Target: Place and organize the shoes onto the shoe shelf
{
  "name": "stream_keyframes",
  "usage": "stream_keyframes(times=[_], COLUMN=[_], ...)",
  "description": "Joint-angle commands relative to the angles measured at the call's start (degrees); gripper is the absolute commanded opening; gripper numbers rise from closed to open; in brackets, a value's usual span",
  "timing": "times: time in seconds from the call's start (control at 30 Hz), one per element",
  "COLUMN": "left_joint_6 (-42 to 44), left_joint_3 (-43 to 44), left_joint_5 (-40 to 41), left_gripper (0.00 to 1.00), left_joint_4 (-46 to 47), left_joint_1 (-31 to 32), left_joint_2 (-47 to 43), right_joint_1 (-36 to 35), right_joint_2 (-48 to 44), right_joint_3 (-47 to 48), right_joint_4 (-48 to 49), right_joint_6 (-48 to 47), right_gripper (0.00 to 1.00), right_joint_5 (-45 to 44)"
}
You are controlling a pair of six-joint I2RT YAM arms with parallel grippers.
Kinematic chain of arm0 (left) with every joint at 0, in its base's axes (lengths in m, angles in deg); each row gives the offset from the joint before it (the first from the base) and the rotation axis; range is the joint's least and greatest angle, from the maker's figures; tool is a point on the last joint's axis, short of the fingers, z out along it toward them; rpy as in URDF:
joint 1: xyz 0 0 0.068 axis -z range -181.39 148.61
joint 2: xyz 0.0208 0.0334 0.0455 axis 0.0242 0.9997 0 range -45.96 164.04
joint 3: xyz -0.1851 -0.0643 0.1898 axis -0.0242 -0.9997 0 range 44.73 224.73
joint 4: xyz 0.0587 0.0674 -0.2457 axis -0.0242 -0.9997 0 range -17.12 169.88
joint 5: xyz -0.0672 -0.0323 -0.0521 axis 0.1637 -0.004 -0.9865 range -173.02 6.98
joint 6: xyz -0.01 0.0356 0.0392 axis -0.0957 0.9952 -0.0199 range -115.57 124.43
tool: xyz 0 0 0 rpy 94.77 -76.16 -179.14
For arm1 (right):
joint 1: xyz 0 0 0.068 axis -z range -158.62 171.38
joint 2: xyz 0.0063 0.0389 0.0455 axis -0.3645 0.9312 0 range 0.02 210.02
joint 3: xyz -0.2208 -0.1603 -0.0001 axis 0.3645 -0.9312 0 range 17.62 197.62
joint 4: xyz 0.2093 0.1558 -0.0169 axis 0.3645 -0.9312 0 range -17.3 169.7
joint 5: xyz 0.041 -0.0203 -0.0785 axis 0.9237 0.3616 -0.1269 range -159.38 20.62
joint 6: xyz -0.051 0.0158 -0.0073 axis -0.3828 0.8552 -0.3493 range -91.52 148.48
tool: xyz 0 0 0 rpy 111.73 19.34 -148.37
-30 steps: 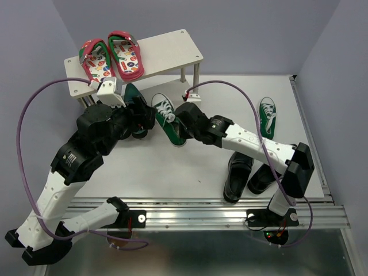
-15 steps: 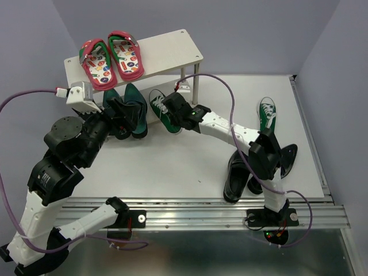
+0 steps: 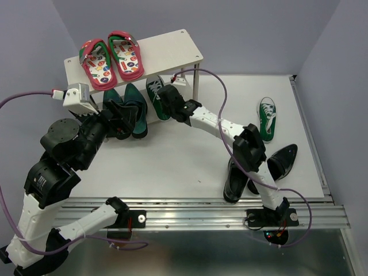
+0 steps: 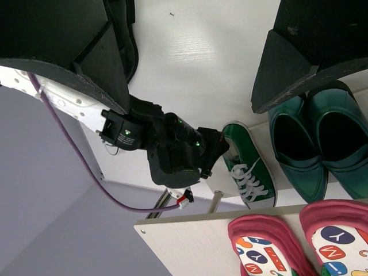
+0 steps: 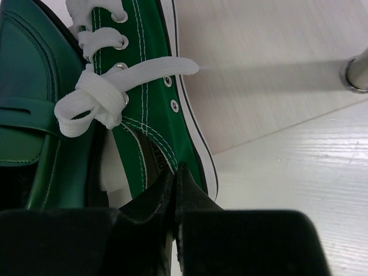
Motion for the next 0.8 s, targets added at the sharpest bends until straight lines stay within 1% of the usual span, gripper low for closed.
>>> stream_keyframes(times=[0.0,0.1,0.13,0.17,0.2,0.23,0.3,0.33,0.37,0.43,0.47,0.5,0.53,0.57,0.6,0.63,0.67,0.73,0.77], left_joint_6=[-0.2,-0.4,-0.4,-0.4,-0.5,-0.5,-0.7,-0.7,-0.8,-0.8,-0.7,-0.6,-0.5,-0.4,-0.4,-0.2,-0.2,-0.1,-0.2], left_joint_3=[1.3,1.5,1.5,1.5,1.4,1.5,1.3,1.2,1.1,0.5,0.2,0.1,-0.3,-0.8,-0.8,-1.4,-1.5,-2.0,-2.2], left_joint_5=[0.7,0.4,0.4,0.4,0.4,0.4,0.4,0.4,0.5,0.3,0.3,0.1,0.0,0.1,0.1,0.2,0.3,0.3,0.4], left_gripper=[0.97,0.97,0.97,0.97,0.97,0.97,0.97,0.97,0.97,0.97,0.97,0.97,0.97,0.97,0.97,0.97,0.97,0.97,0.97], left_joint_4=[1.0,0.9,0.9,0.8,0.7,0.6,0.4,0.4,0.5,1.0,1.7,2.0,2.4,3.1,3.6,3.9,4.4,5.3,5.6], left_joint_1=[0.2,0.2,0.2,0.2,0.2,0.2,0.2,0.2,0.2,0.2,0.2,0.2,0.2,0.2,0.2,0.2,0.2,0.2,0.2], left_joint_2=[-0.8,-0.5,-0.6,-0.6,-0.7,-0.7,-0.8,-0.9,-1.0,-1.1,-1.1,-1.0,-0.8,-0.6,-0.6,-0.6,-0.4,-0.1,-0.1], right_joint_1=[0.1,0.1,0.1,0.7,0.7,0.7,0.7,0.7,0.7,0.7,0.7,0.7,0.7,0.7,0.7,0.7,0.7,0.7,0.7], right_joint_2=[2.6,4.9,5.1,5.4,5.5,5.1,2.6,1.3,-0.4,-4.5,-9.2,-11.7,-14.2,-19.0,-21.4,-23.9,-29.3,-34.8,-37.6], right_joint_3=[6.8,9.1,9.0,9.0,8.8,8.4,6.1,4.7,2.9,-4.9,-11.2,-11.3,-17.2,-22.5,-22.5,-27.7,-30.6,-36.3,-41.6], right_joint_4=[7.9,7.9,8.1,7.9,7.9,7.9,8.1,8.1,8.4,10.4,12.2,13.1,13.7,14.1,14.1,14.1,14.1,13.9,13.4], right_joint_6=[2.6,4.5,5.4,6.1,7.1,7.4,7.0,7.0,6.7,6.0,5.8,5.8,5.3,5.3,5.3,5.3,5.5,5.1,4.9], right_gripper=[0.01,0.01,0.03,0.10,0.22,0.39,0.49,0.58,0.58,0.60,0.63,0.65,0.69,0.69,0.69,0.70,0.70,0.76,0.83], right_joint_5=[-1.0,-1.3,-1.6,-1.5,-0.3,0.1,0.5,0.6,1.0,1.7,1.8,1.9,1.9,1.2,1.0,0.5,0.2,-3.1,-4.7])
